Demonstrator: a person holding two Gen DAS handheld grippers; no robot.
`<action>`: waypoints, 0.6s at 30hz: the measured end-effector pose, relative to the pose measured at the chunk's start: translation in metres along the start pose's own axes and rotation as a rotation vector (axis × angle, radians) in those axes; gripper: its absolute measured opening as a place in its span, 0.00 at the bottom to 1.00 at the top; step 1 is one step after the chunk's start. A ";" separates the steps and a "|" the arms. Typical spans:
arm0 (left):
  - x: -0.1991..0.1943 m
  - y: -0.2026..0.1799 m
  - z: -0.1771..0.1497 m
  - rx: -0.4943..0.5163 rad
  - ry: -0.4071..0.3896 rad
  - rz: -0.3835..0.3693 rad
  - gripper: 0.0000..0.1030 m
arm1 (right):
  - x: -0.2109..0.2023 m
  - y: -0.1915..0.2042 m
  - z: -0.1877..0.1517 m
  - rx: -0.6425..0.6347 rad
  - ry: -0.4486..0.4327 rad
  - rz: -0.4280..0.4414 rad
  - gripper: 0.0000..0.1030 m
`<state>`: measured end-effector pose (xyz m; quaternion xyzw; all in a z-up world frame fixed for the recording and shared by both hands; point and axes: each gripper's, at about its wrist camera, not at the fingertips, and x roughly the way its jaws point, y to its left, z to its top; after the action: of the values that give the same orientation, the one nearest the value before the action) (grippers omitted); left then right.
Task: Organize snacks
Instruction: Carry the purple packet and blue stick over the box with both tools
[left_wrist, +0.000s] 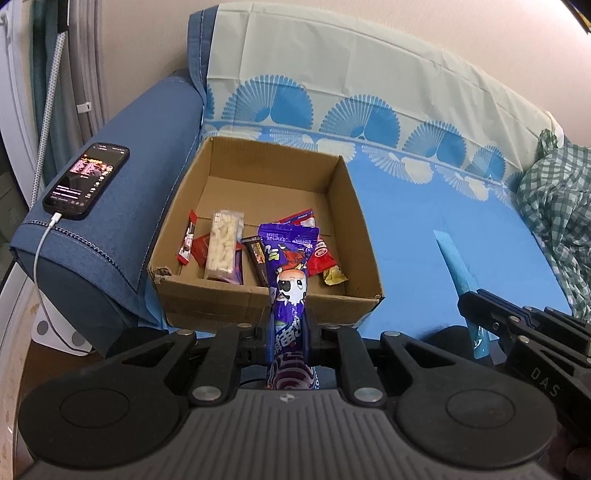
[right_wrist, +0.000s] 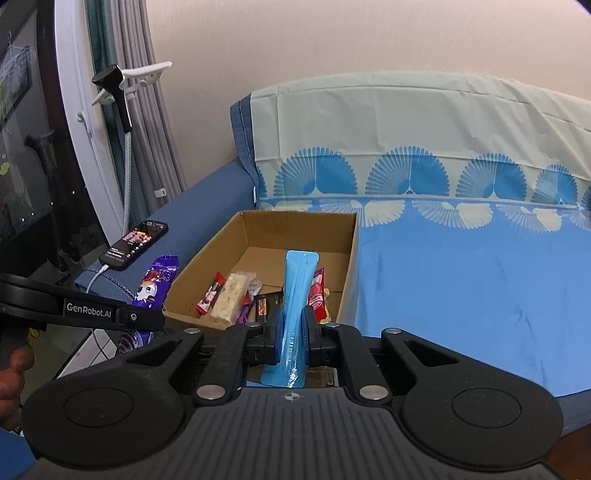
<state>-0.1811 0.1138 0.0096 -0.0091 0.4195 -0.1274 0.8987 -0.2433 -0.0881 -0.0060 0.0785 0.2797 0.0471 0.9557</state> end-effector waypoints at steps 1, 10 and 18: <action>0.003 0.001 0.001 -0.001 0.007 0.000 0.15 | 0.004 0.000 0.001 -0.001 0.007 -0.001 0.11; 0.037 0.018 0.023 -0.014 0.065 0.024 0.15 | 0.044 0.001 0.013 0.003 0.059 0.002 0.11; 0.074 0.033 0.062 -0.024 0.090 0.046 0.15 | 0.096 0.001 0.029 0.013 0.100 0.022 0.11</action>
<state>-0.0813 0.1228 -0.0095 -0.0045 0.4610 -0.1021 0.8815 -0.1469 -0.0775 -0.0325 0.0856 0.3263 0.0596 0.9395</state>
